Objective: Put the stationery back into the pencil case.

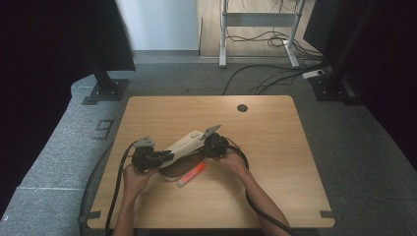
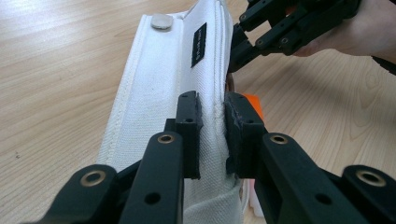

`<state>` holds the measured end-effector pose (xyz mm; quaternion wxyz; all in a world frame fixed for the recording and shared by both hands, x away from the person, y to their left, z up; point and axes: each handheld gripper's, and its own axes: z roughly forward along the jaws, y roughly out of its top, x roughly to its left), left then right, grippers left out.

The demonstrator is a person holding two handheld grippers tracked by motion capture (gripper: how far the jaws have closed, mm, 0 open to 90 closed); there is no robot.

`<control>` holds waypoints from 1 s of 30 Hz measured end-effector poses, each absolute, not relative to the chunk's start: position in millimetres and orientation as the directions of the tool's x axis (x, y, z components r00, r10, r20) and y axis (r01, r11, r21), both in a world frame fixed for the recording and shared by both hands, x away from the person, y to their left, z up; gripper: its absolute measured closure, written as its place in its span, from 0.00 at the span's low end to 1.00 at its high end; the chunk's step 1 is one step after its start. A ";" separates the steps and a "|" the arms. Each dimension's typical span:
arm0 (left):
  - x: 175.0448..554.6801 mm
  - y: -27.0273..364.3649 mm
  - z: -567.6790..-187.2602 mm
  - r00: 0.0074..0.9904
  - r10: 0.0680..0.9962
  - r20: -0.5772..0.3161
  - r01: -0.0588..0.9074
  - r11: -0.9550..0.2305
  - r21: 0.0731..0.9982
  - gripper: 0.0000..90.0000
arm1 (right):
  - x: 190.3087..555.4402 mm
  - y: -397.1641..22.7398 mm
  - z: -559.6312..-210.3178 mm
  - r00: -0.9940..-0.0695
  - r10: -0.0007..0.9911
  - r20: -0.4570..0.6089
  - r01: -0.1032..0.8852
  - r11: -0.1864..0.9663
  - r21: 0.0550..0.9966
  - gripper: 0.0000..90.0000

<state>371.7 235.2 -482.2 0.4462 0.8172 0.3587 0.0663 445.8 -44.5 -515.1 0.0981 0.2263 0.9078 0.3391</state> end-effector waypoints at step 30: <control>372.4 243.2 -480.5 0.721 0.657 -0.218 0.534 -0.326 0.780 0.86 | 404.0 -36.0 -522.7 -0.950 0.308 0.060 0.263 0.677 0.687 0.42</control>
